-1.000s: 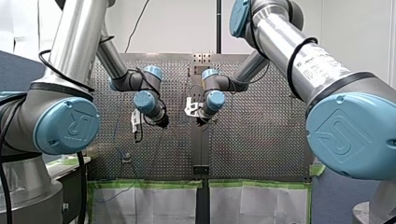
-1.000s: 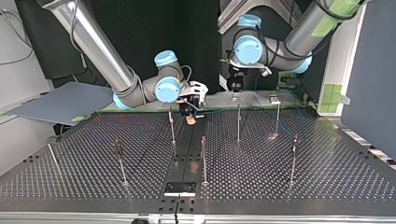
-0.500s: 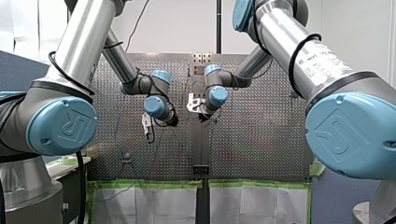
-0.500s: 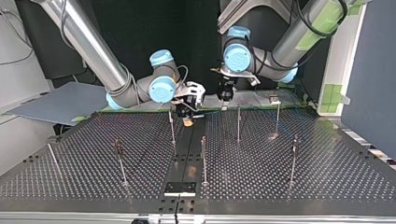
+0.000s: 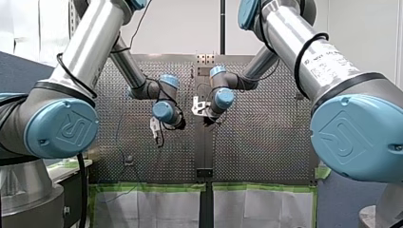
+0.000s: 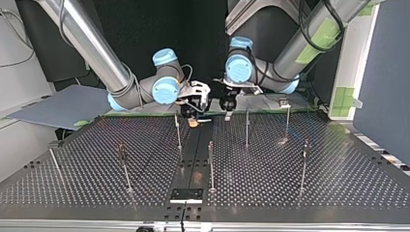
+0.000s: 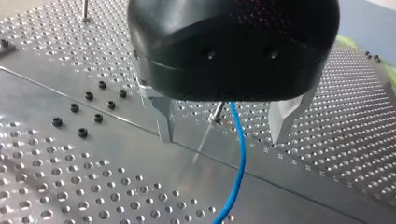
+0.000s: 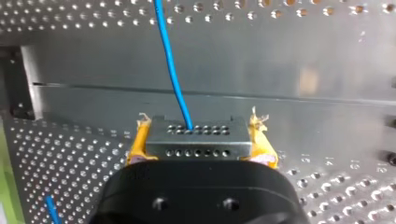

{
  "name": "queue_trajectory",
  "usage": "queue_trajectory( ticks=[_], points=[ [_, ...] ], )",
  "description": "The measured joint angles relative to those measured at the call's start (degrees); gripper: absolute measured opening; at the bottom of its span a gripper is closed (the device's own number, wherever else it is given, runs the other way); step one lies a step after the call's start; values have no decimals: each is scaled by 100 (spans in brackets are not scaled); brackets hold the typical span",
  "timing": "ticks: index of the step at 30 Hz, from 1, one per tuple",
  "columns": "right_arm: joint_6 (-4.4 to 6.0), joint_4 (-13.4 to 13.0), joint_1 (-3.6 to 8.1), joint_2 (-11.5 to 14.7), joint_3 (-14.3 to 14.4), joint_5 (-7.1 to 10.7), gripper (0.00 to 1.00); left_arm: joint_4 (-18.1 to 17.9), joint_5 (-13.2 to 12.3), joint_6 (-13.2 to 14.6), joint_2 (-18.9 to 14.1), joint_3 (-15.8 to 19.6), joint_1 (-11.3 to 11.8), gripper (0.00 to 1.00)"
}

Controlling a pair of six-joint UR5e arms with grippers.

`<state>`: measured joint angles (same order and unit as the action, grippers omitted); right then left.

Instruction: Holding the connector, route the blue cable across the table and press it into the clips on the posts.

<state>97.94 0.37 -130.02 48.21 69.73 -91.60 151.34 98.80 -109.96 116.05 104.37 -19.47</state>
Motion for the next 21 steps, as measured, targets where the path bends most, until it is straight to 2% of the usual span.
queue_trajectory(
  ticks=[9, 13, 21],
  points=[
    [-18, -12, 6, 2, 19, 18, 0, -103, -51, -181, 137, -256, -5, 100],
    [-19, -18, 6, 1, 20, 20, 0, 6, -62, -193, 320, -455, -28, 100],
    [-19, -20, 7, 1, 20, 50, 0, -24, 51, -254, 648, -733, -33, 100]
  ],
)
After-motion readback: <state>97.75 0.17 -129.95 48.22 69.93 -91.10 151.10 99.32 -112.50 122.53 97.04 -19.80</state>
